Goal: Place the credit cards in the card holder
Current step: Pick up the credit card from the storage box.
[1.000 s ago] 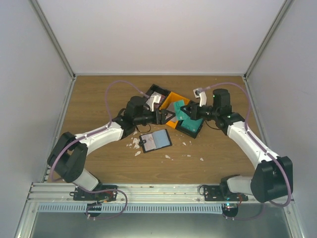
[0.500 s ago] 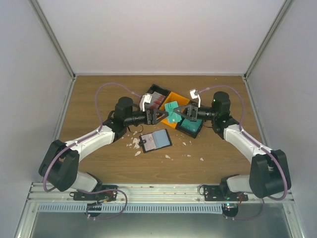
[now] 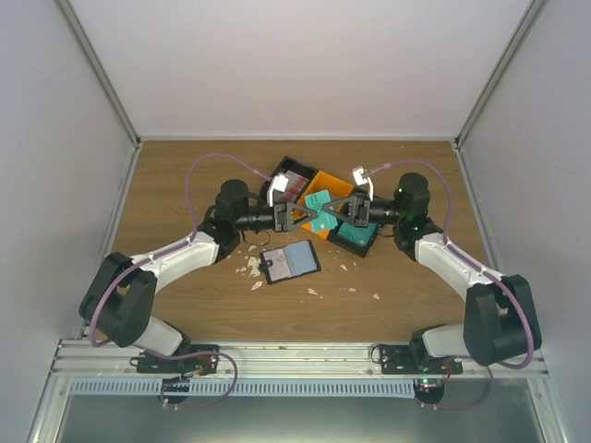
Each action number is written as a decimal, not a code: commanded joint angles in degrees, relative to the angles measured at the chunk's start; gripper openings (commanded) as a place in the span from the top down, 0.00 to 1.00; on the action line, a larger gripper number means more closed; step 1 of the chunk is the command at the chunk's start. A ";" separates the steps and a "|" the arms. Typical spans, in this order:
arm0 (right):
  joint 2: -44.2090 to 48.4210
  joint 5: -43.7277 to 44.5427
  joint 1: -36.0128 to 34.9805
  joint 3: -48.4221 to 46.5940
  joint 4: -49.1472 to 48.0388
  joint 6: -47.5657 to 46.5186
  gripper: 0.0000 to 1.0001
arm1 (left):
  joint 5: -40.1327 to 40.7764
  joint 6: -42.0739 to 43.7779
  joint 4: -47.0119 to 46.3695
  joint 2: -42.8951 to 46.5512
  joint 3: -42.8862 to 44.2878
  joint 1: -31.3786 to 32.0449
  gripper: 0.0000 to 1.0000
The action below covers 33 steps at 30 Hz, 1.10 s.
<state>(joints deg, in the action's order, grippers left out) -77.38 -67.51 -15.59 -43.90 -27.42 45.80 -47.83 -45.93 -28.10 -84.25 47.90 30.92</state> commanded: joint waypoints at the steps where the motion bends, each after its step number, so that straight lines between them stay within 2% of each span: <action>1: -0.32 -2.14 -0.32 0.94 -3.45 1.36 0.99 | -4.20 -2.87 -8.56 -1.66 0.72 0.15 0.71; 3: -0.03 -2.41 -0.32 1.01 -3.62 1.20 0.99 | -4.81 -2.88 -8.98 -1.92 1.08 0.07 0.85; 5: 0.55 -2.12 -0.17 1.15 -2.34 -0.67 0.88 | -4.88 -2.46 -8.91 -1.74 1.23 -0.13 0.99; 8: 2.24 -0.64 0.62 1.09 1.49 -4.61 0.63 | -5.02 -2.00 -8.93 -0.73 0.70 -0.85 1.00; 11: 4.12 1.23 1.53 1.40 5.06 -8.05 0.52 | -5.29 -1.80 -8.90 0.99 -0.11 -1.67 1.00; 17: 6.28 2.44 2.25 3.63 5.63 -8.81 0.53 | -6.27 -1.19 -8.53 3.70 -1.31 -2.51 1.00; 27: 3.29 1.23 2.30 2.52 6.65 -9.65 0.71 | -8.81 0.11 -9.44 4.82 -1.62 -2.52 1.00; 33: 2.11 -1.88 1.59 1.22 6.84 -10.07 0.71 | -11.43 0.05 -10.48 4.34 -1.52 -2.44 1.00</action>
<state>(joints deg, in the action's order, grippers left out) -73.95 -67.29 -13.80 -40.93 -21.30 37.26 -55.24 -46.85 -33.74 -81.25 46.65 28.49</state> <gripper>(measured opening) 0.278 0.014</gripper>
